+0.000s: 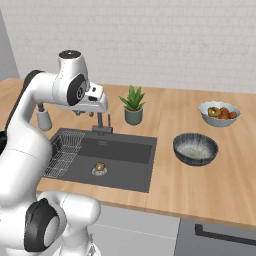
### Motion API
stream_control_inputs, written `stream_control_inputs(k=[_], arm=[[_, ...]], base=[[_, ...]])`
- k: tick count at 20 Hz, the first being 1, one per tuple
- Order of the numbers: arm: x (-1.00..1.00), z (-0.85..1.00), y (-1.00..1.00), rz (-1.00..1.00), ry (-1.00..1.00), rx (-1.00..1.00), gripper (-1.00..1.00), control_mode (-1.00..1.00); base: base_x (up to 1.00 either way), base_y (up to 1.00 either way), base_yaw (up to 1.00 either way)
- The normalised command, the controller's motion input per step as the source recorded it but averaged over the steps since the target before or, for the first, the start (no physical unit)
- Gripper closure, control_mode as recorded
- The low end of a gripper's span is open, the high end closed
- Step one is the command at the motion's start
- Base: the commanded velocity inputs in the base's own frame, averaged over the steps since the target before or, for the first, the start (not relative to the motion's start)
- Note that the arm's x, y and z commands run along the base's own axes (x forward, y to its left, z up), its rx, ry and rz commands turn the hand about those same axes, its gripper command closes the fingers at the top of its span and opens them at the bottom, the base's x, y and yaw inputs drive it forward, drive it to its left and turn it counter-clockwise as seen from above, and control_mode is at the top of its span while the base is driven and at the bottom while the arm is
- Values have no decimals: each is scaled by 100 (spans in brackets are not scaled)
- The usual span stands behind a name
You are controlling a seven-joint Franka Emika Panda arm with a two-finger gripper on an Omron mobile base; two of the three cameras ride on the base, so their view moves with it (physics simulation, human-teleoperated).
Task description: Pick the mushroom from the sink and place it in the bowl. Then pick the bowl and place it in the microwave. Then close the microwave door and press the start button.
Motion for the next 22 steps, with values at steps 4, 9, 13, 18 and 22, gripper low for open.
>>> stream_control_inputs(k=[4, 9, 13, 18, 22], arm=[[-9, 0, 0, 0, 0, 0, -100, -100], [-72, -8, 4, 8, 0, 0, -100, -100], [-81, -41, -2, 5, 0, 0, -100, -100], [-25, -73, -12, 7, 0, 0, -100, -100], [0, -69, -10, 8, -2, 0, -100, -100]], base=[[0, 0, 0], [0, 0, 0], [0, 0, 0], [0, 0, 0], [0, 0, 0]])
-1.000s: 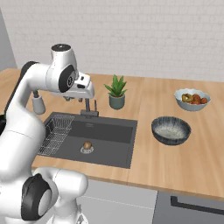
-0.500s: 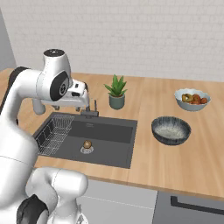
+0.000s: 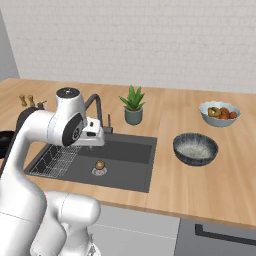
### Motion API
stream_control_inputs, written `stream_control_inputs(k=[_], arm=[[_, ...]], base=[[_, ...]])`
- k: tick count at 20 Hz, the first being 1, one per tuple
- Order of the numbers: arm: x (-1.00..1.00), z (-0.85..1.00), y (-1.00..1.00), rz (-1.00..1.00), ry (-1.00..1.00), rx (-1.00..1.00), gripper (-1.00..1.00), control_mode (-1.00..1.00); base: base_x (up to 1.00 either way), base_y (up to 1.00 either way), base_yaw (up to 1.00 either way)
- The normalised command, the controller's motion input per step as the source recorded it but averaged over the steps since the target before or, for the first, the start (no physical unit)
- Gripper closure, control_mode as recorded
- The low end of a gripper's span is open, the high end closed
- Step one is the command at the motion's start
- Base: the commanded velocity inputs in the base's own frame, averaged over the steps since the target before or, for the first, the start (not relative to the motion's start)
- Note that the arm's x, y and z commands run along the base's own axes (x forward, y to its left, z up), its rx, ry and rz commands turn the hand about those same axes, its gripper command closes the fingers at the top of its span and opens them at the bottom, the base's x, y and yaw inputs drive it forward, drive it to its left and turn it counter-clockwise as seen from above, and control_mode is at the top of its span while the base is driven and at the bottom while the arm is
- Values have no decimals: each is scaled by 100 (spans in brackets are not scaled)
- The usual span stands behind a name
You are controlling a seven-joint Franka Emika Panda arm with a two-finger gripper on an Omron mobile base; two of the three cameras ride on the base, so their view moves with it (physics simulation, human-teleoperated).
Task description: Pick the mushroom from the sink and place it in the bowl. Then pick the bowl and place it in the microwave. Then close the microwave door and press the start button.
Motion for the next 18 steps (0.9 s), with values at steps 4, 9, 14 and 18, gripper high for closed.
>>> stream_control_inputs(k=[4, 9, 14, 18], arm=[[3, -62, -9, 10, -10, 2, -100, -100], [52, -51, -4, 11, -10, 13, -100, -100], [61, -45, -1, 8, -4, 10, -100, -100], [69, -25, 2, 0, 11, 0, -100, -100]], base=[[0, 0, 0], [0, 0, 0], [0, 0, 0], [0, 0, 0]])
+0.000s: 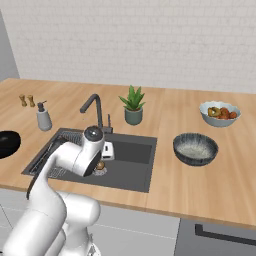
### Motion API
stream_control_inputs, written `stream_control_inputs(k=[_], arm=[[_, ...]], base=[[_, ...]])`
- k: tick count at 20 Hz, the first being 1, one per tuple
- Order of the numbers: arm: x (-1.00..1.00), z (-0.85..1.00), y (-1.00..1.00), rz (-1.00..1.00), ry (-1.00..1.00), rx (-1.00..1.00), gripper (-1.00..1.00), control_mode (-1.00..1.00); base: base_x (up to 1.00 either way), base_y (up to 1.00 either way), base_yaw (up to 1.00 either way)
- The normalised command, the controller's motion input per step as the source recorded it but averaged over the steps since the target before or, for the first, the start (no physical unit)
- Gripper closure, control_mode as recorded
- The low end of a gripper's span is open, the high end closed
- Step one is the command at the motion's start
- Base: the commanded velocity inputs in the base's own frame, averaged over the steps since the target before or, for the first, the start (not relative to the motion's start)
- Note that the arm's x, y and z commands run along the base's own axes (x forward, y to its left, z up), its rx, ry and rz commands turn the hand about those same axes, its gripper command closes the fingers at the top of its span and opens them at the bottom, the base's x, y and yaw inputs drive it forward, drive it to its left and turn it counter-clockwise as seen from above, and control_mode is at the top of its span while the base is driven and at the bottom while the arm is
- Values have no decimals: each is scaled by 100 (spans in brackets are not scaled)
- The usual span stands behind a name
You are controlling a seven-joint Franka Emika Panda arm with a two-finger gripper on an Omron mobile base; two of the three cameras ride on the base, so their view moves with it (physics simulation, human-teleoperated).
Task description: Pick the mushroom from the sink and place it in the bowl. Then pick the bowl and place it in the microwave. Then close the microwave door and press the start button.
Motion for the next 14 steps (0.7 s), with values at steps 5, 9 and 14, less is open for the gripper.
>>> stream_control_inputs(k=[5, 9, 14], arm=[[62, -29, 5, 0, 12, 0, -100, -100], [45, -27, 7, 0, 1, 0, -100, -100], [14, -31, 11, 0, 0, 0, -100, -100]], base=[[0, 0, 0], [0, 0, 0], [0, 0, 0]])
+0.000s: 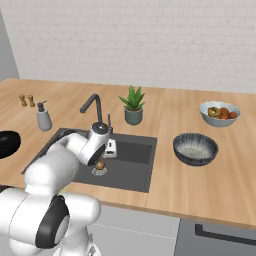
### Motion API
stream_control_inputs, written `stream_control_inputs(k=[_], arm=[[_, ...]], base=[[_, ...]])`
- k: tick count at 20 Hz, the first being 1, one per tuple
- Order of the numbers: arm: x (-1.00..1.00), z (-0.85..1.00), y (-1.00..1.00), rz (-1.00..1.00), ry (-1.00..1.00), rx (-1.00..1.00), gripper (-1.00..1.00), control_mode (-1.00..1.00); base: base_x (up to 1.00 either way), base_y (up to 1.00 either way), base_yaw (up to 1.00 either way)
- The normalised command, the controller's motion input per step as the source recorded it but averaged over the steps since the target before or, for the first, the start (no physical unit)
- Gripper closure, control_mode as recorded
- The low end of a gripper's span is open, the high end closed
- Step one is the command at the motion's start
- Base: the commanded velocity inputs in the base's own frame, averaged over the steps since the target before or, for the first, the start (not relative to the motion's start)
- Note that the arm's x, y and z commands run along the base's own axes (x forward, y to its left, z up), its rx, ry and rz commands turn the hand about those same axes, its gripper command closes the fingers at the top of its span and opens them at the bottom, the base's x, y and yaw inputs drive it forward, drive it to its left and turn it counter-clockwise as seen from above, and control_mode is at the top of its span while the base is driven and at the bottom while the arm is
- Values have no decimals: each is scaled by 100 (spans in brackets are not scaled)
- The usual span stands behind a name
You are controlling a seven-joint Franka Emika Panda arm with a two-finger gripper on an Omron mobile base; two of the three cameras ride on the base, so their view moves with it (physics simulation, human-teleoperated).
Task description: Pick the mushroom from the sink and place it in the bowl. Then pick the bowl and place it in the microwave. Then close the microwave door and press the start button.
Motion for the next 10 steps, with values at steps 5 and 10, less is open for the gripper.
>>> stream_control_inputs(k=[5, 10], arm=[[13, -33, 26, 0, 2, 0, -100, -100], [21, -32, 10, 0, 7, 0, -100, -100]], base=[[0, 0, 0], [0, 0, 0]])
